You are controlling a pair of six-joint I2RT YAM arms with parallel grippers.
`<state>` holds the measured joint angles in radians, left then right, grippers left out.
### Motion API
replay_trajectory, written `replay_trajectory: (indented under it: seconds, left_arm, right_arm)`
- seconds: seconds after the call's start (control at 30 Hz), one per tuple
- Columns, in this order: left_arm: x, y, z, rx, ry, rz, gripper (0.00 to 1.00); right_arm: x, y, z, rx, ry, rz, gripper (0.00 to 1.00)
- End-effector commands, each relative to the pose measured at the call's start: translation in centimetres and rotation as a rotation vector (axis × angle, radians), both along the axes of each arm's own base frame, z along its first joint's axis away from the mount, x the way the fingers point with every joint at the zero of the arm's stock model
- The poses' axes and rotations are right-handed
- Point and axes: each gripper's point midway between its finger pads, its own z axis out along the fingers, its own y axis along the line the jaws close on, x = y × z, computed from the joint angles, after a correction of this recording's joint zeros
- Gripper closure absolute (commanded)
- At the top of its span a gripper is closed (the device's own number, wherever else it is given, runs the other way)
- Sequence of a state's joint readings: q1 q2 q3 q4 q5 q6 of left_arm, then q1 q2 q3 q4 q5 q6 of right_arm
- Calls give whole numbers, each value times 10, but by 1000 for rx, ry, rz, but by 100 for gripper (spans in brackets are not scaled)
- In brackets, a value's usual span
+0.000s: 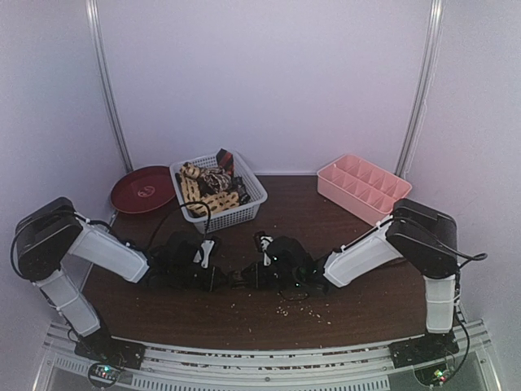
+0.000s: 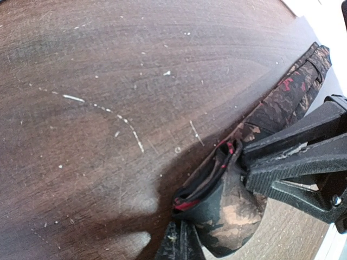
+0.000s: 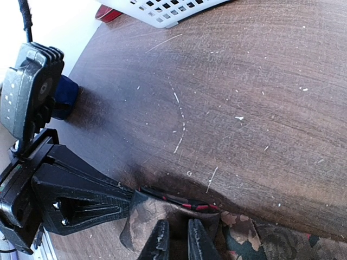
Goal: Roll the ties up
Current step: Roll the tie at the center of the board.
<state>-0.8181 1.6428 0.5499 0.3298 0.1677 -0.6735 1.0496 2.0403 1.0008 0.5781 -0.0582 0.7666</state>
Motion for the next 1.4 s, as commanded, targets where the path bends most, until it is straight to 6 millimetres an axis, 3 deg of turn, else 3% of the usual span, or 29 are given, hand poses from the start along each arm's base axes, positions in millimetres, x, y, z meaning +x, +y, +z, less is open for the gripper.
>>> replay_trajectory:
  seconds: [0.0, 0.33, 0.6, 0.8, 1.03, 1.37]
  left_arm:
    - [-12, 13, -22, 81, 71, 22, 100]
    - [-20, 13, -39, 131, 123, 46, 100]
    - [-21, 33, -31, 207, 124, 117, 100]
    - [-29, 14, -31, 94, 174, 72, 100]
    - [-22, -4, -34, 30, 190, 76, 100]
    - [-7, -26, -1, -101, 106, 59, 100]
  right_arm:
    - [-5, -16, -18, -49, 49, -10, 86]
    - [-3, -20, -18, -19, 66, -21, 86]
    - [-3, -21, -17, -15, 67, -24, 86]
    - [-2, -20, -16, -7, 68, -24, 86]
    - [-2, -21, -11, 0, 61, -29, 86]
    - [-2, -26, -9, 13, 62, -34, 86]
